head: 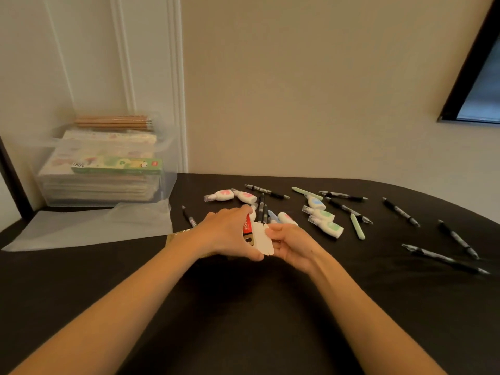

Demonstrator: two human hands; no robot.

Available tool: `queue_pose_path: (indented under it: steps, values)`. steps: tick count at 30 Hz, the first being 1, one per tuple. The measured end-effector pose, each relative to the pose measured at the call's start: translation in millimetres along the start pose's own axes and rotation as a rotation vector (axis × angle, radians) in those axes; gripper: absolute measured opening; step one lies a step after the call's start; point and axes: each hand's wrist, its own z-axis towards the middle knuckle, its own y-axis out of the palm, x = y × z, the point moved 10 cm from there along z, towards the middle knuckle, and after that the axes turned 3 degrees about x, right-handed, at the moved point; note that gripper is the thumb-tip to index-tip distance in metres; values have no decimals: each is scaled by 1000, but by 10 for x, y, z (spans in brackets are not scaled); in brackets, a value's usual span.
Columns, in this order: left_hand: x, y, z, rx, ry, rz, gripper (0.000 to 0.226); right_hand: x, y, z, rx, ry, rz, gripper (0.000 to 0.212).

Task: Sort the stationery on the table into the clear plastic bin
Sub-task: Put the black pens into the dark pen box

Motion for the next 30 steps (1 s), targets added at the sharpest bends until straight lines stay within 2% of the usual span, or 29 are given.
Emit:
queue_pose_path:
  steps: [2, 6, 8, 10, 12, 16, 19, 23, 26, 30]
  values:
    - [45, 19, 18, -11, 8, -15, 86, -6, -63, 3, 16, 0, -44, 16]
    - [42, 41, 68, 19, -35, -40, 83, -41, -163, 64, 41, -24, -77, 40]
    - [-33, 10, 85, 90, -87, -82, 83, -137, -204, 65, 61, -69, -136, 30]
    - [-172, -58, 81, 207, -179, -80, 84, -197, -294, 61, 154, -88, -285, 20]
    - [-324, -114, 55, 316, -298, 12, 87, -203, -389, 81, 258, -102, -450, 20]
    - [-422, -128, 20, 467, -421, 171, 86, -175, -242, 134, 263, -189, -884, 21]
    - [-401, -61, 59, 543, -423, 240, 87, -252, -159, 205, 361, -313, -1174, 27]
    - [-318, 3, 155, 590, -353, 302, 88, -355, -94, 248, 480, -425, -1406, 36]
    - [-273, 21, 182, 624, -302, 304, 87, -408, -109, 316, 465, -386, -1451, 22]
    - [-245, 5, 164, 666, -274, 284, 87, -429, -251, 312, 480, -361, -1389, 30]
